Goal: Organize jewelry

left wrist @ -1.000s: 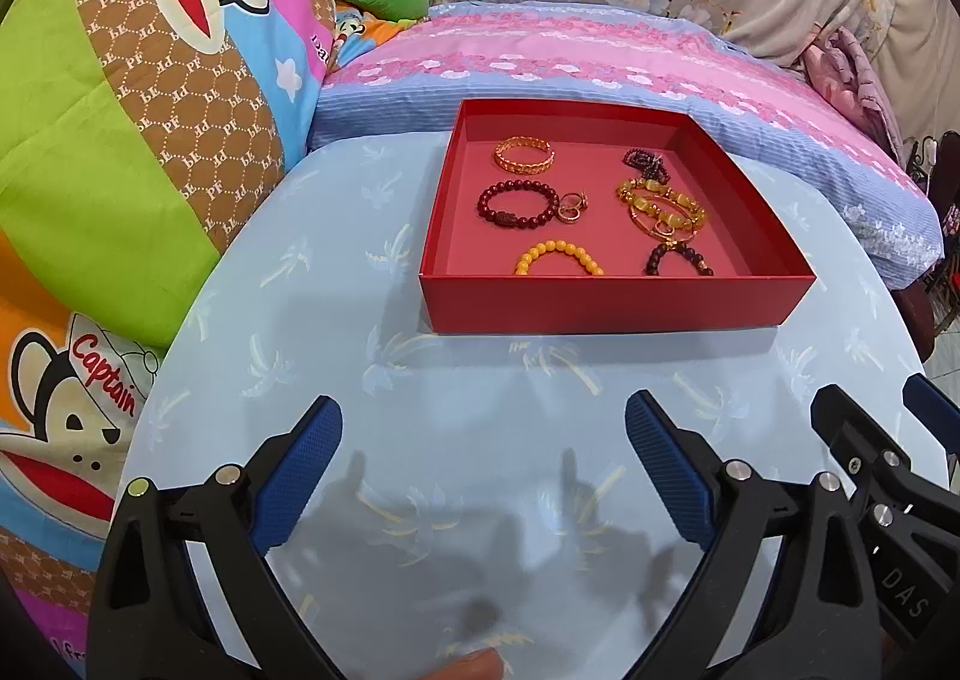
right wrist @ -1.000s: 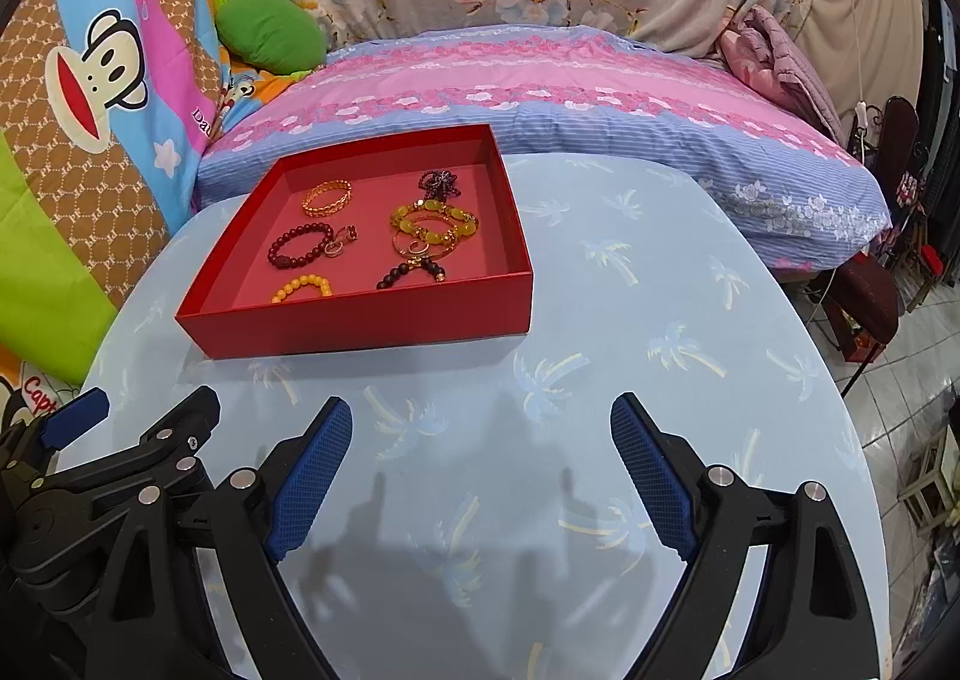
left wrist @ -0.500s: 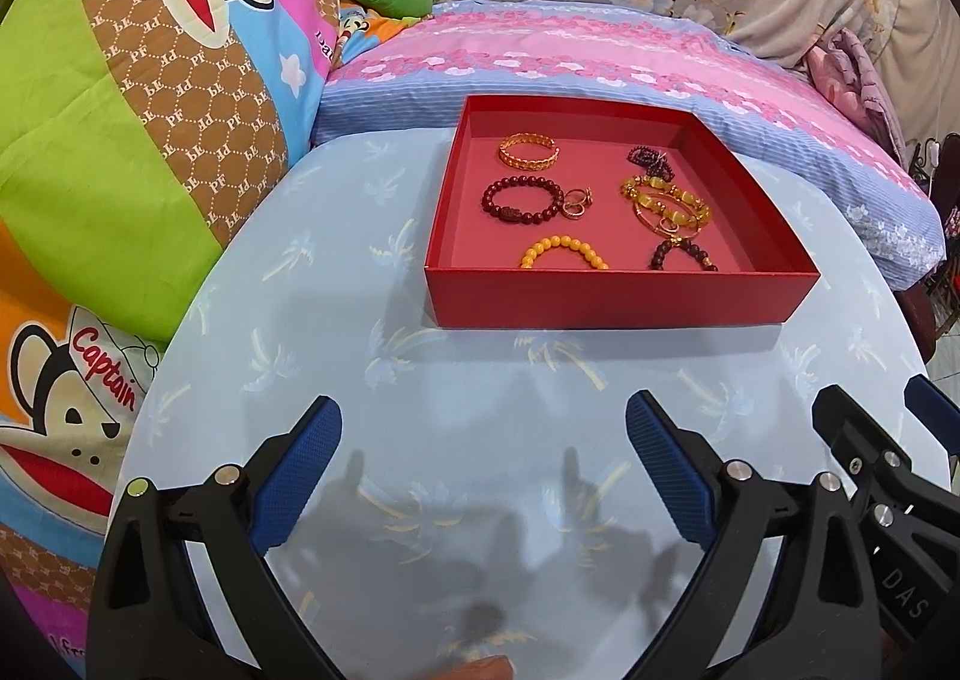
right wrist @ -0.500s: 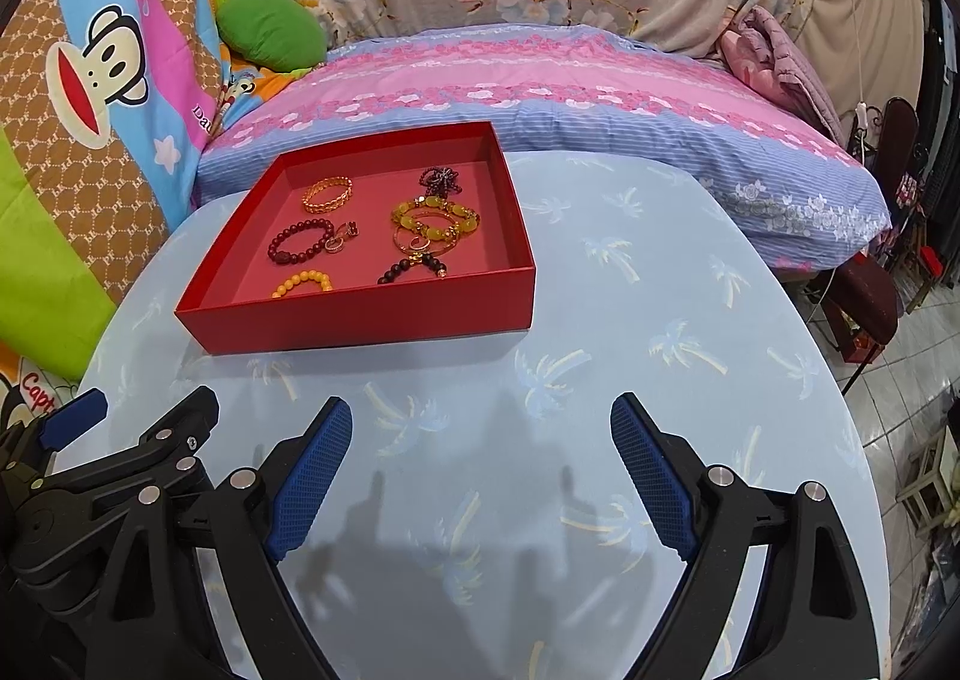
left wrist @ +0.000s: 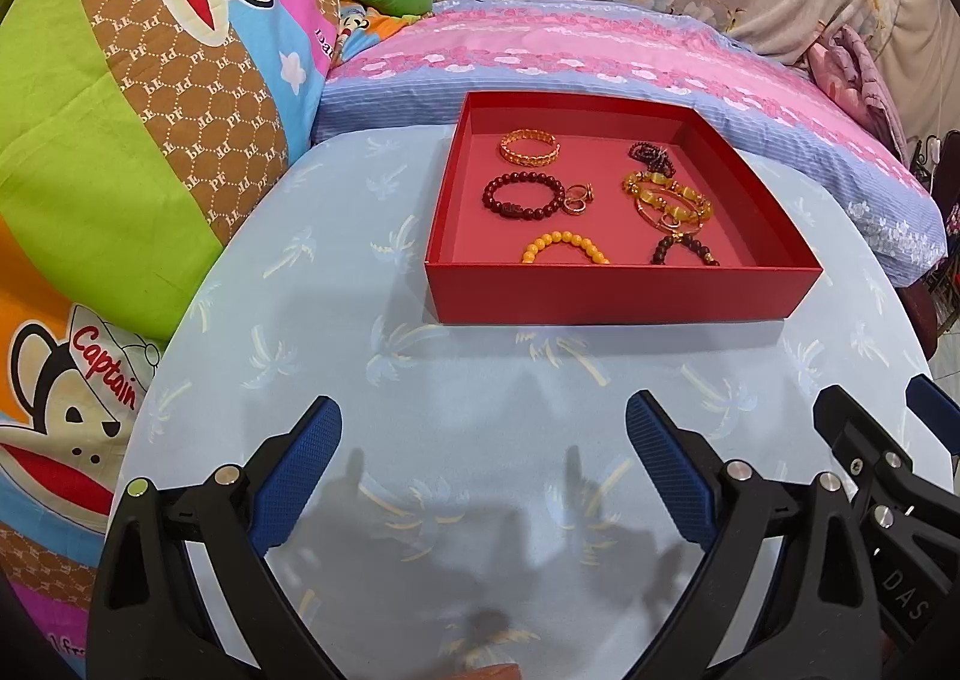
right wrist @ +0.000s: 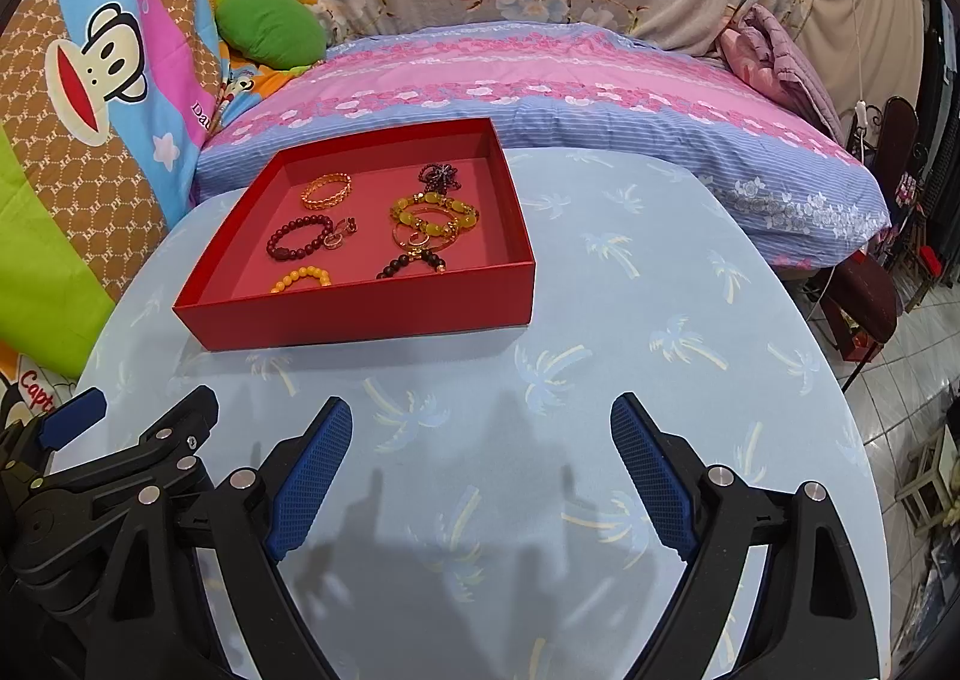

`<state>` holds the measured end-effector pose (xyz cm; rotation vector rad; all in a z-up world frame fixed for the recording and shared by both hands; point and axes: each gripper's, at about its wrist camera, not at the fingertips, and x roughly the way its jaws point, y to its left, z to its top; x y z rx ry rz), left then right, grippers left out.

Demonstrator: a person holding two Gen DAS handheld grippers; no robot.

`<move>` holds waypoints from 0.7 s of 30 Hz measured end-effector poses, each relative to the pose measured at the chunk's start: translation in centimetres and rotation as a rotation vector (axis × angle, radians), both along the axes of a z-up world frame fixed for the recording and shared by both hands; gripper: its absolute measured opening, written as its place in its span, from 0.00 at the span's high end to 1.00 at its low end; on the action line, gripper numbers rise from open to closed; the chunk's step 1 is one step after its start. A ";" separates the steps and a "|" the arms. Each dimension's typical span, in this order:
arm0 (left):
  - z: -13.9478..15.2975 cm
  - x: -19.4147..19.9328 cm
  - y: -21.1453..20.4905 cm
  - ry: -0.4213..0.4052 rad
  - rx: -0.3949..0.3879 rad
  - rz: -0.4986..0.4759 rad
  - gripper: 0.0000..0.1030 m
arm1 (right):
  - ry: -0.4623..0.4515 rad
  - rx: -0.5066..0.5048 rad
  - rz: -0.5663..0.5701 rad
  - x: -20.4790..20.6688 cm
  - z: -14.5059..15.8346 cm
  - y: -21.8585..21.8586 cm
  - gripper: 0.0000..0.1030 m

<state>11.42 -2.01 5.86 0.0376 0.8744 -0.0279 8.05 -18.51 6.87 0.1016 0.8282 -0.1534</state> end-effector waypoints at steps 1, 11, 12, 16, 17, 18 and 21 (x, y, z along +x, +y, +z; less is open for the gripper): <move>0.0 0.0 0.0 0.000 0.000 0.000 0.11 | 0.000 0.000 0.000 0.0 0.0 0.0 0.18; -0.2 0.0 0.1 0.004 0.003 0.002 0.11 | 0.001 -0.001 0.001 0.0 -0.1 0.0 0.18; -0.2 0.0 0.1 0.004 0.005 0.002 0.11 | 0.001 0.000 0.001 0.0 -0.1 0.0 0.18; -0.2 0.0 0.1 0.000 0.009 0.005 0.11 | 0.002 -0.001 0.002 -0.1 -0.1 0.0 0.18; -0.1 0.0 0.1 -0.001 0.011 0.007 0.11 | 0.001 -0.002 0.001 0.0 -0.1 0.0 0.18; -0.1 0.0 0.1 -0.001 0.013 0.008 0.11 | 0.001 -0.002 0.001 -0.1 -0.1 0.0 0.18; 0.0 0.0 0.1 -0.001 0.020 0.008 0.11 | 0.002 0.000 0.000 0.0 0.0 0.1 0.18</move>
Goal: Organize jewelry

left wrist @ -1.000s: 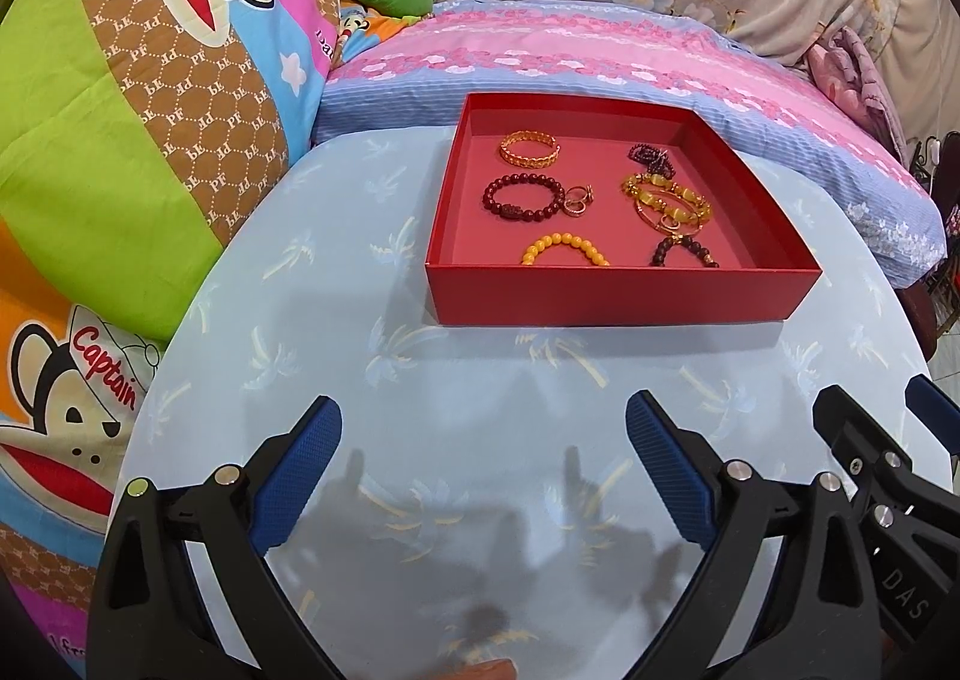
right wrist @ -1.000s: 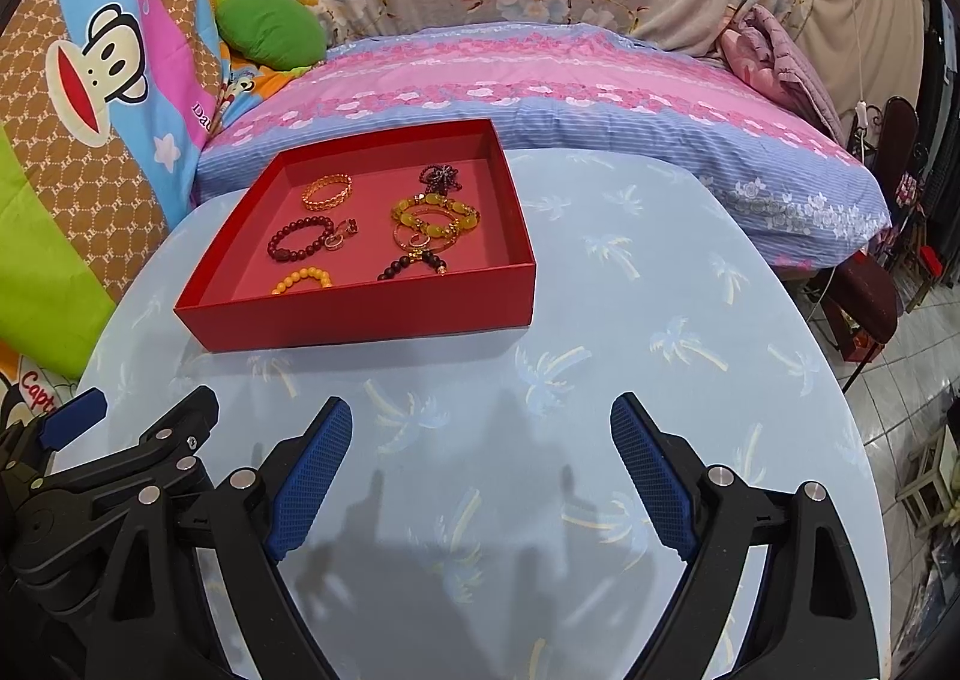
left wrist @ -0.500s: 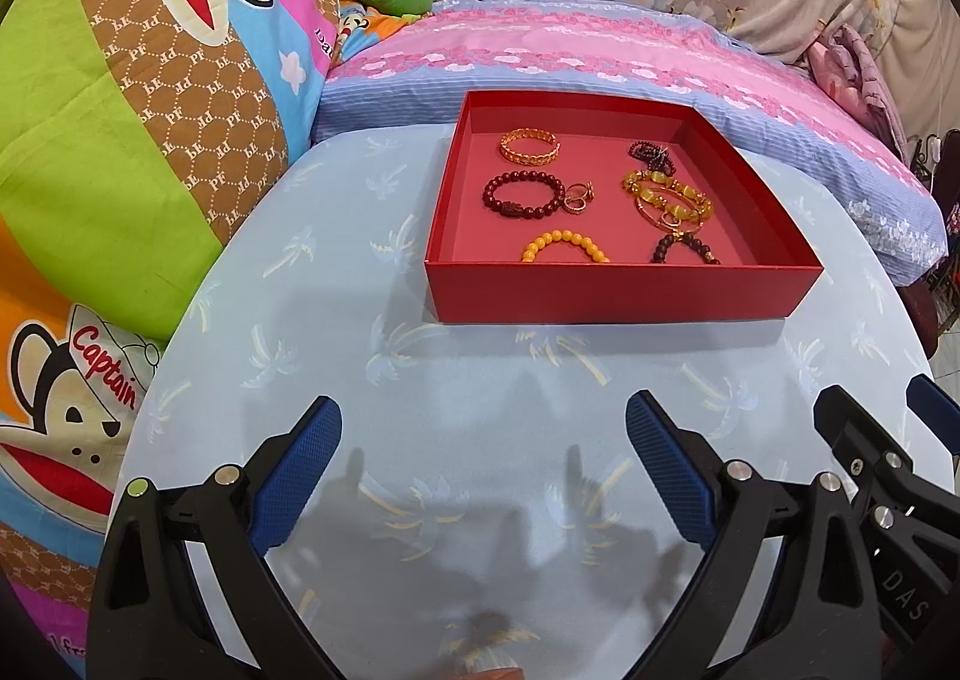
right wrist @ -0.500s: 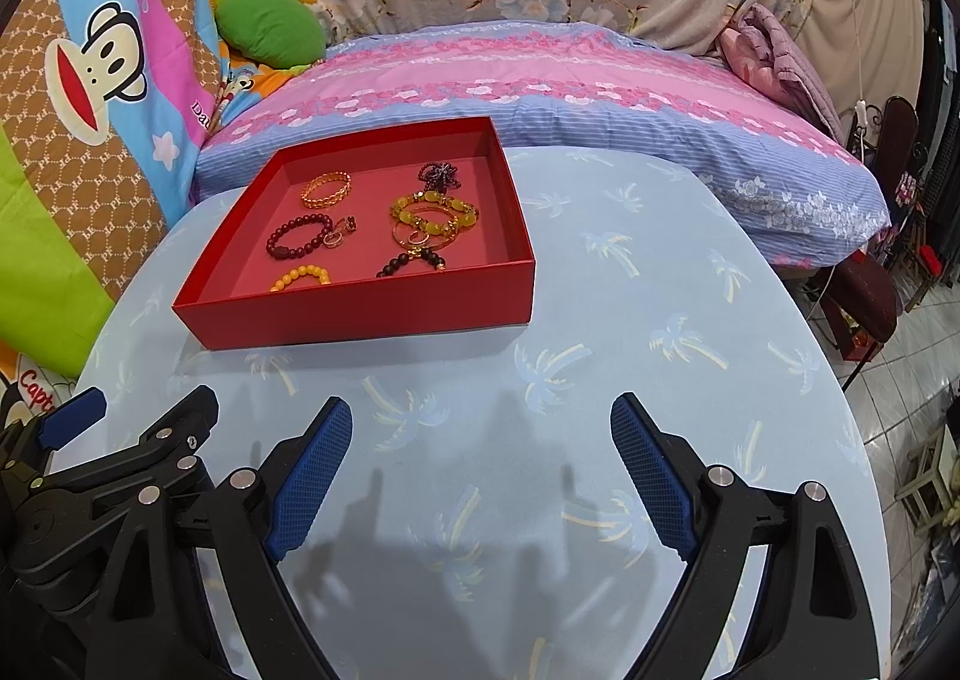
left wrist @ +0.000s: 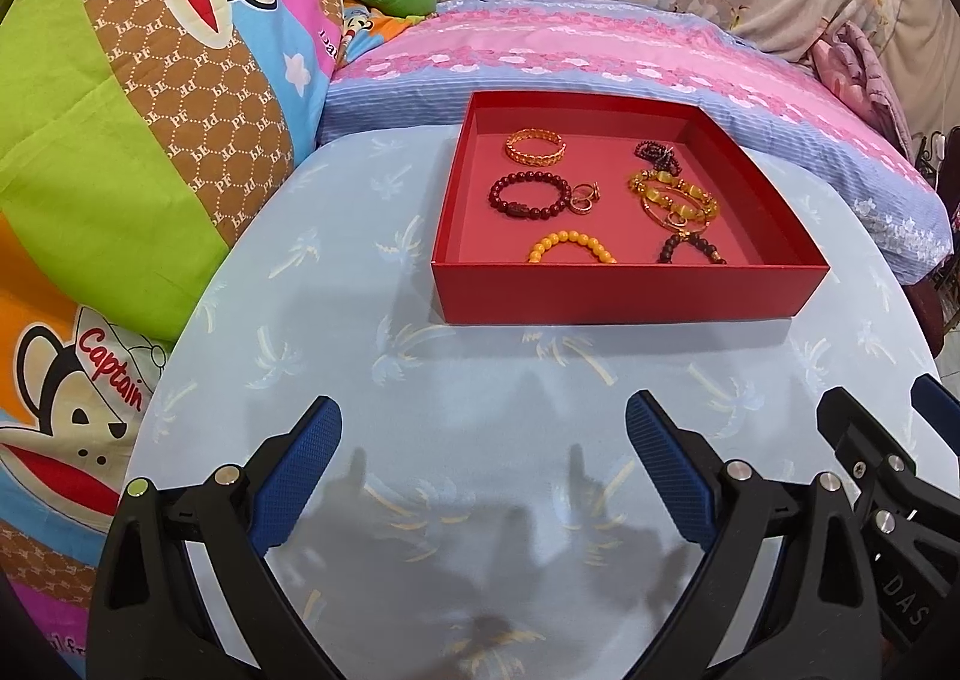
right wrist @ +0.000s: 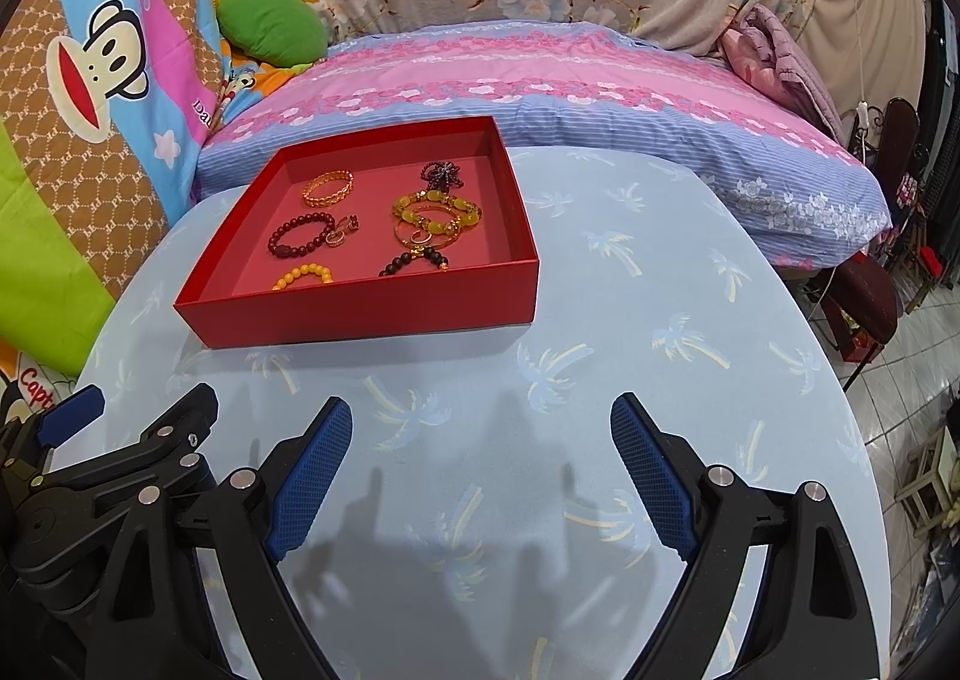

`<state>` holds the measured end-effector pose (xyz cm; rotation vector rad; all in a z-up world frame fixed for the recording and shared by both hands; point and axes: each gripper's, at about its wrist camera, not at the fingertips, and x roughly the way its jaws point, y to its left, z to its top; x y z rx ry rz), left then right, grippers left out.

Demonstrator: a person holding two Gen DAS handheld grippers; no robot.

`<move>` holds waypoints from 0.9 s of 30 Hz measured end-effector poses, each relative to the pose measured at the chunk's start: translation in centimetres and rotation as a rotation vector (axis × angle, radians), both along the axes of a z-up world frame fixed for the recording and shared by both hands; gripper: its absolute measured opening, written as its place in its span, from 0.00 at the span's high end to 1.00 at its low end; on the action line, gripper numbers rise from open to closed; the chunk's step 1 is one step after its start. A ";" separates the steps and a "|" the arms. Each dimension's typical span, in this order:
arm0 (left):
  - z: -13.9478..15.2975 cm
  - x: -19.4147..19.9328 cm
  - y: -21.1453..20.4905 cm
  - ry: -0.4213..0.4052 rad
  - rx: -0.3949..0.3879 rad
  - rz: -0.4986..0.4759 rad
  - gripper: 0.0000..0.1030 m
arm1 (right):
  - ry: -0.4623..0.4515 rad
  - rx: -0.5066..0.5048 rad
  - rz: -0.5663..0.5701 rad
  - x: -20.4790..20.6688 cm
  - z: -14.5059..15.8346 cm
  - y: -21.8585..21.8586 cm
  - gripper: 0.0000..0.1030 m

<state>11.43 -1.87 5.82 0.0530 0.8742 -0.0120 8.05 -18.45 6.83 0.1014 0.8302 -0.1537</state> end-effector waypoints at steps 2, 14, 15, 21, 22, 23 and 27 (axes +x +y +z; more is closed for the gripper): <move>0.0 0.0 -0.1 0.001 0.000 0.000 0.11 | 0.000 0.000 0.000 0.0 0.0 0.0 0.18; 0.1 0.0 -0.1 0.002 0.004 0.000 0.11 | 0.000 0.001 -0.001 -0.1 -0.2 -0.1 0.18; 0.1 0.0 -0.1 0.002 0.006 -0.001 0.11 | 0.001 0.001 0.000 0.0 -0.1 0.0 0.18; 0.1 0.0 -0.2 0.004 0.005 -0.004 0.11 | 0.001 0.002 0.000 -0.1 -0.2 -0.1 0.18; 0.1 -0.1 -0.2 0.006 0.005 -0.006 0.11 | 0.001 0.003 -0.001 -0.2 -0.3 -0.1 0.18; 0.0 0.0 -0.3 0.008 0.006 -0.006 0.11 | 0.002 0.001 -0.001 -0.2 -0.3 -0.1 0.18; 0.0 -0.1 -0.3 0.002 0.005 -0.003 0.11 | 0.001 0.002 0.000 -0.2 -0.2 -0.1 0.18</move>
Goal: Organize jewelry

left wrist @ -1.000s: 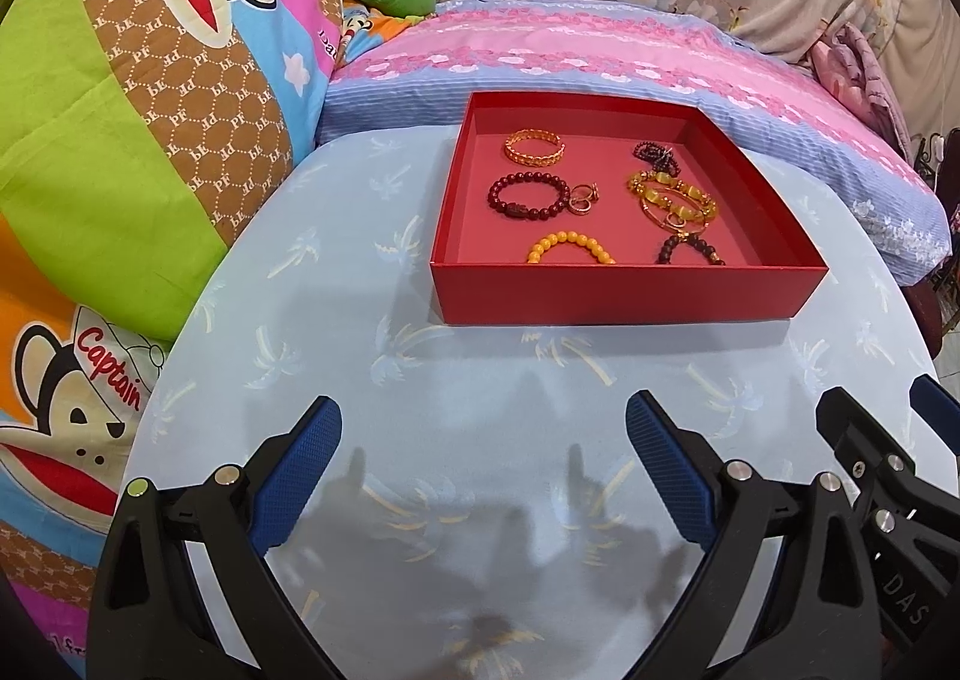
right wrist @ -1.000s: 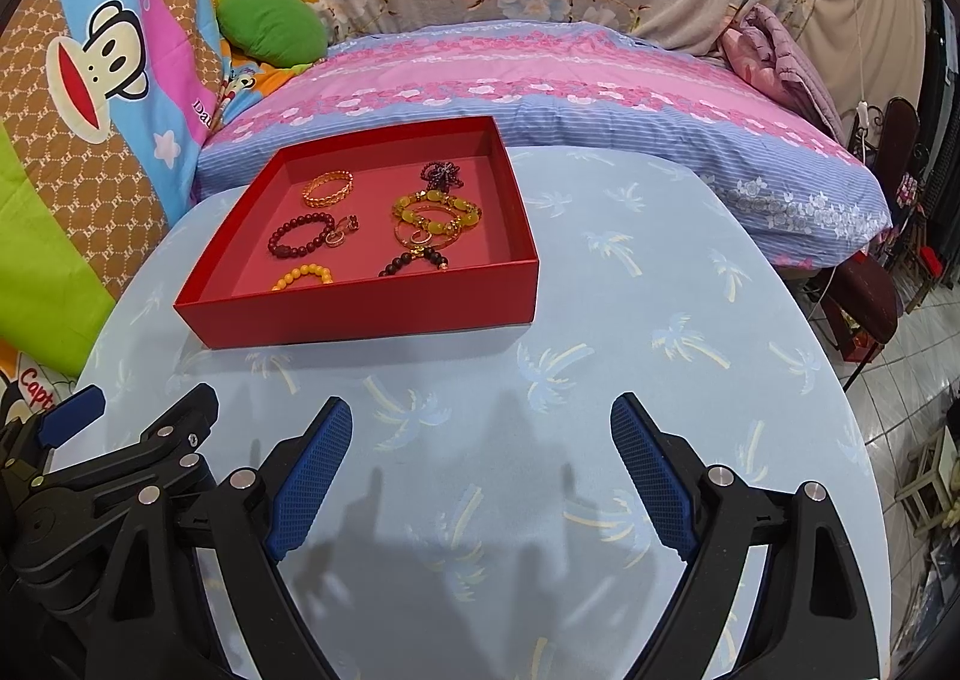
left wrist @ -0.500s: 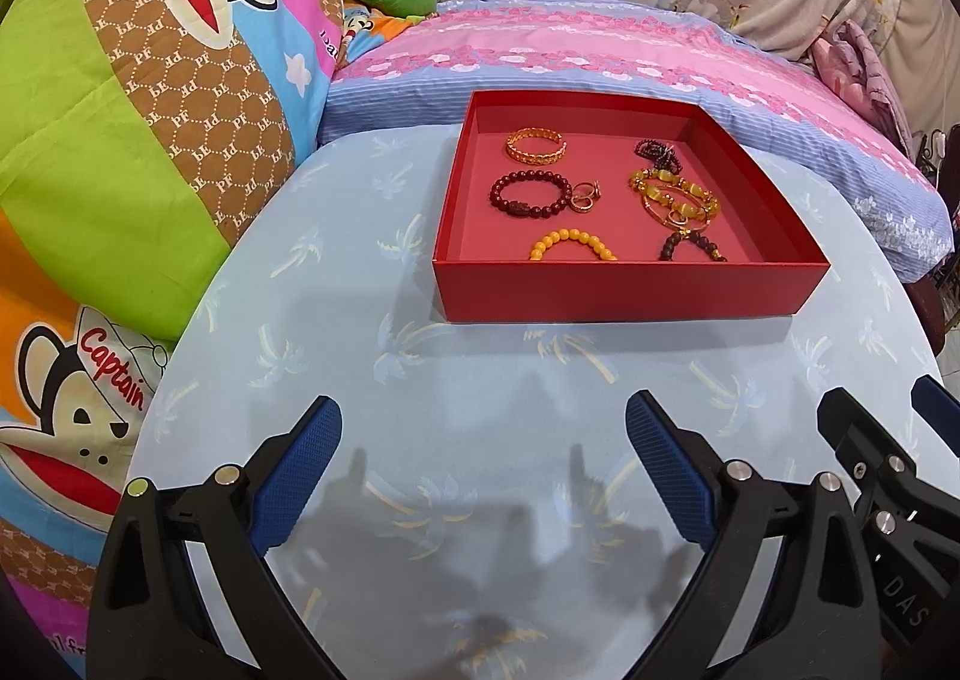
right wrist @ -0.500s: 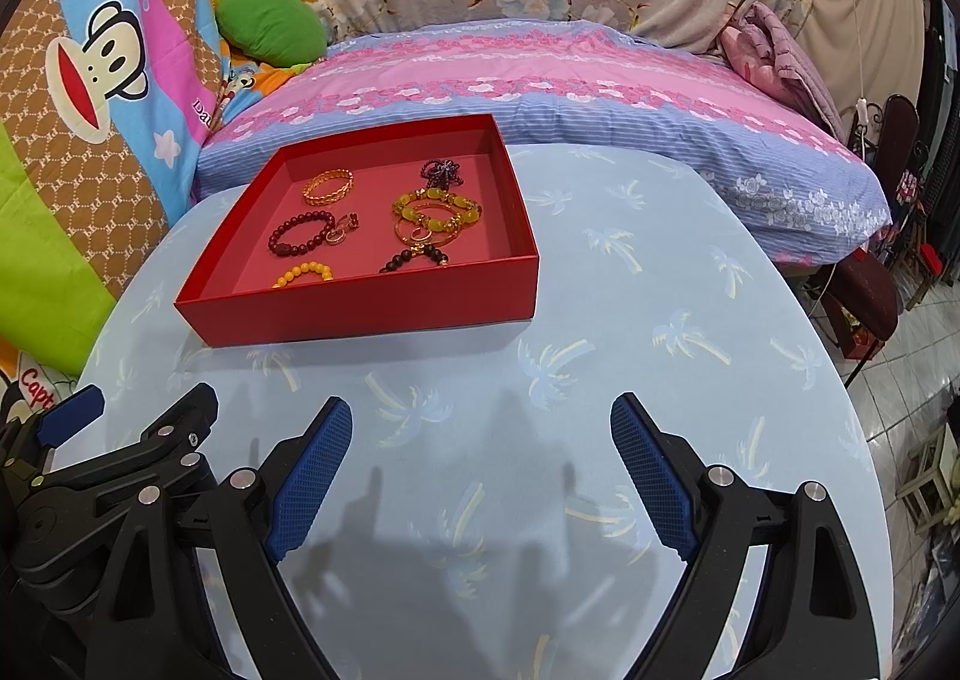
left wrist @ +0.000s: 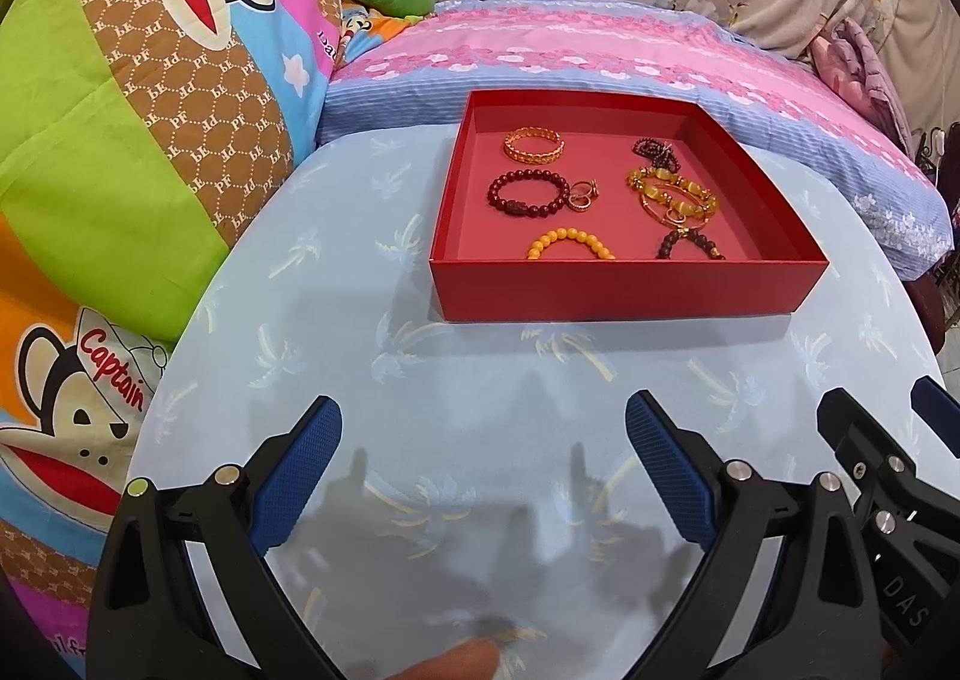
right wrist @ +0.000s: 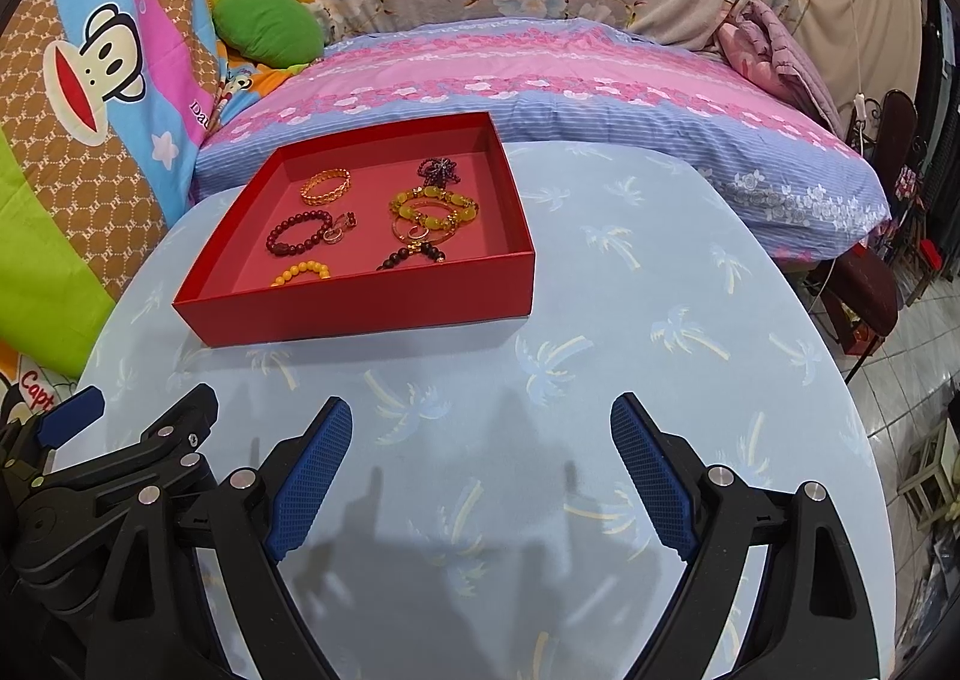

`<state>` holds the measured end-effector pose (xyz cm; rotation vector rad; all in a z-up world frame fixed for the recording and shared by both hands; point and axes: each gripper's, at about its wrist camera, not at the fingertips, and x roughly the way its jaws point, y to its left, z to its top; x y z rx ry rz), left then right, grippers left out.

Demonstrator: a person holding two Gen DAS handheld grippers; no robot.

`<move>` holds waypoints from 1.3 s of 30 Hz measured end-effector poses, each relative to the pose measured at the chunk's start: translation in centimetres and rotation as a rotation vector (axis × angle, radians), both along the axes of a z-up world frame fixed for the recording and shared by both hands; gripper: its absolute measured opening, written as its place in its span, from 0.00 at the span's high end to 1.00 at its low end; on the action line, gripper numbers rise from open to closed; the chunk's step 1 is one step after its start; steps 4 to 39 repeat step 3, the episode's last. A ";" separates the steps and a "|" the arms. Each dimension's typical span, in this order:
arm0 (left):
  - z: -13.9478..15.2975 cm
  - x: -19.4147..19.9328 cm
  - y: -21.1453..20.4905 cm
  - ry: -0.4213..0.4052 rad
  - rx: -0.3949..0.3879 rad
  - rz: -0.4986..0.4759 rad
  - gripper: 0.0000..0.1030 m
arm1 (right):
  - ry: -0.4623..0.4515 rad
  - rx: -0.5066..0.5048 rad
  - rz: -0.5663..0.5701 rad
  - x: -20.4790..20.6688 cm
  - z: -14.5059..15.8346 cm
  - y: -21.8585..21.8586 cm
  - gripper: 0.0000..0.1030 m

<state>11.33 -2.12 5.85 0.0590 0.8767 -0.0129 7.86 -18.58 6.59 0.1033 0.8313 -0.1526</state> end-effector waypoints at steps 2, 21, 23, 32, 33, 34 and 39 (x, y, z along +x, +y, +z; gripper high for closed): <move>0.0 0.0 0.0 0.003 -0.001 0.000 0.11 | 0.001 -0.002 0.000 0.1 0.0 0.0 0.18; -0.1 0.1 0.0 0.004 -0.001 0.000 0.11 | 0.002 -0.001 -0.001 0.1 0.1 0.0 0.18; -0.1 0.1 0.0 0.004 -0.001 0.000 0.11 | 0.002 -0.001 -0.001 0.1 0.1 0.0 0.18; -0.1 0.1 0.0 0.004 -0.001 0.000 0.11 | 0.002 -0.001 -0.001 0.1 0.1 0.0 0.18; -0.1 0.1 0.0 0.004 -0.001 0.000 0.11 | 0.002 -0.001 -0.001 0.1 0.1 0.0 0.18; -0.1 0.1 0.0 0.004 -0.001 0.000 0.11 | 0.002 -0.001 -0.001 0.1 0.1 0.0 0.18; -0.1 0.1 0.0 0.004 -0.001 0.000 0.11 | 0.002 -0.001 -0.001 0.1 0.1 0.0 0.18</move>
